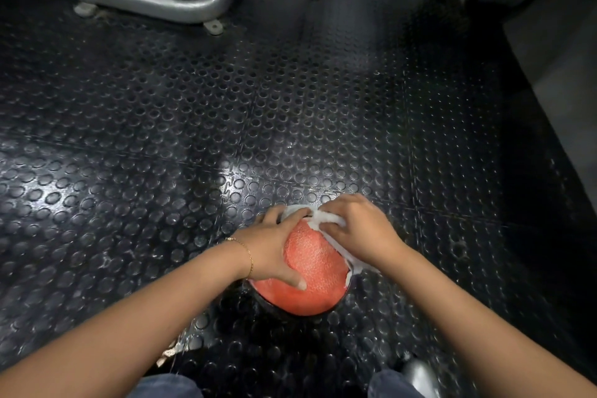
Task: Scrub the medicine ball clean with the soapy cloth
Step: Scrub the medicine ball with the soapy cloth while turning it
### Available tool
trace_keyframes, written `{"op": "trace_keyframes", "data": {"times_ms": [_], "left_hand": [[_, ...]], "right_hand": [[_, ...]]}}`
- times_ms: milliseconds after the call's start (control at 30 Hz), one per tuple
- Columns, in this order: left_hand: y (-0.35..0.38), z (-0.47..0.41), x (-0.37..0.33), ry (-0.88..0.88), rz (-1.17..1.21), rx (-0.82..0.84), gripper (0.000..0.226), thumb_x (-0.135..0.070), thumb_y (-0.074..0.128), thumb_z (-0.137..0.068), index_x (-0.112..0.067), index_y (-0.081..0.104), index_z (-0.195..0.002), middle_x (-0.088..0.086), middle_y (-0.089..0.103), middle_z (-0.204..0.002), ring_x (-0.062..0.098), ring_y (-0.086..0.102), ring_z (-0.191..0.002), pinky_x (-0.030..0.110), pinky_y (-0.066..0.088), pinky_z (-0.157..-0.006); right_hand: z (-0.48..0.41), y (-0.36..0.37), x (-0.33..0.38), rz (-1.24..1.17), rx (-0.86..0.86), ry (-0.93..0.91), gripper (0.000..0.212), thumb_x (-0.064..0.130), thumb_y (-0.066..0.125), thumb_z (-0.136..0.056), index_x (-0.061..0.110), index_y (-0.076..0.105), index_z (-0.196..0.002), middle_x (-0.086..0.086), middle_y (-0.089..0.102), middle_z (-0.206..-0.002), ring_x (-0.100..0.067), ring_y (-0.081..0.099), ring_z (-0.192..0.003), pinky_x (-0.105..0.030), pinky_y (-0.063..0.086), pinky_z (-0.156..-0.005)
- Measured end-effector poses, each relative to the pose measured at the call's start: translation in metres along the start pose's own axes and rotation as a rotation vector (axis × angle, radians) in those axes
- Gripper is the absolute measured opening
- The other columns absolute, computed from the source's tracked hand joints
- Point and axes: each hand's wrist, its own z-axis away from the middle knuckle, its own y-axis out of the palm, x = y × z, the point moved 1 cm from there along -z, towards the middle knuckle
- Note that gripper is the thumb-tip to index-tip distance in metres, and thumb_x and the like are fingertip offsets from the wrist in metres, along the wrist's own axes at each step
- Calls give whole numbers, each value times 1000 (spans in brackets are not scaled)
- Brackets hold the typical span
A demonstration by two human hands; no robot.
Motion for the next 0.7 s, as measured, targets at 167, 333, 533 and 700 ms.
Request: {"op": "trace_keyframes", "data": {"times_ms": [167,333,533,700], "left_hand": [[-1,-1,-3,36,-45,3,123,-58,77,-60,-44,-10,-145,-12,-12,-154,23,27,-137,37,37,-105],[2,-5,-10,15,-107,15,127,-59,77,-59,-34,-10,-148,-8,-11,-155,25,18,-141,47,36,-108],[2,-3,-6,19,-34,13,126,-56,80,-58,-42,-9,-146,-10,-9,-154,25,27,-138,46,36,-108],[3,-6,-8,-4,-58,2,127,-59,78,-59,-36,-10,-147,-2,-7,-155,27,29,-137,45,37,-107]], "right_hand": [[15,-5,-16,-45,68,39,21,29,60,-85,26,64,-106,8,58,-106,-15,48,-106,-34,41,-89],[1,-5,4,54,20,-69,21,29,55,-87,26,64,-106,4,61,-106,-14,50,-105,-28,34,-93],[15,-7,-17,-38,89,47,21,29,58,-85,27,64,-106,7,60,-108,-15,49,-110,-38,43,-93],[2,-3,-4,32,15,-41,24,31,56,-87,27,63,-110,4,59,-107,-16,47,-105,-32,39,-88]]}}
